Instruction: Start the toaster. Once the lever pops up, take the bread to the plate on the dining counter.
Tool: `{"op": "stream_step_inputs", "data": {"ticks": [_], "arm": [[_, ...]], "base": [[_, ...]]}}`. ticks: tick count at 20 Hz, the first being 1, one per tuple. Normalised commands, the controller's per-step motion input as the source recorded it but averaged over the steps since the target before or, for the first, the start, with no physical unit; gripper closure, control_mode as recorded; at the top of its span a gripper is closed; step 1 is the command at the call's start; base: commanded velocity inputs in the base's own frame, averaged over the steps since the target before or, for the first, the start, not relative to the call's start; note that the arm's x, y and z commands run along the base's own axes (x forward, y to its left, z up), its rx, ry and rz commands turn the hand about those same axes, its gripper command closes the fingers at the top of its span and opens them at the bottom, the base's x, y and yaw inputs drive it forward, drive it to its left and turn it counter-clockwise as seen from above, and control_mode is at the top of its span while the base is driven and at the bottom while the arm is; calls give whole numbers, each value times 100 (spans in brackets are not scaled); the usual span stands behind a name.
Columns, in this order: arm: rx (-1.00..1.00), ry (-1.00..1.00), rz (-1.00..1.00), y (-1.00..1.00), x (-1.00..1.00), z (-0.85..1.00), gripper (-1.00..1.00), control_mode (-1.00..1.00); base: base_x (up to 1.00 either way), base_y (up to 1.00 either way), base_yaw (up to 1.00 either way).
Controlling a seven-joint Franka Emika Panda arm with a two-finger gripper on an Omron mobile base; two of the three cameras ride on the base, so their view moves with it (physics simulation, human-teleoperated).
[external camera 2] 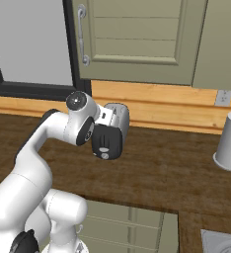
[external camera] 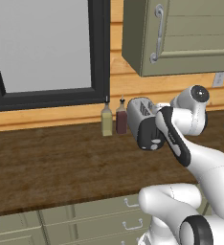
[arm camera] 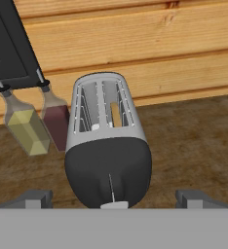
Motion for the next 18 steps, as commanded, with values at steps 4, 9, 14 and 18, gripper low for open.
{"op": "stream_step_inputs", "data": {"ticks": [4,9,14,18], "arm": [[0,0,0,0,0,0,-100,-100],[0,0,0,0,0,0,-100,-100],[0,0,0,0,0,0,-100,-100],[0,0,0,0,0,0,-100,-100]], "base": [[0,0,0],[0,0,0],[0,0,0],[0,0,0]]}}
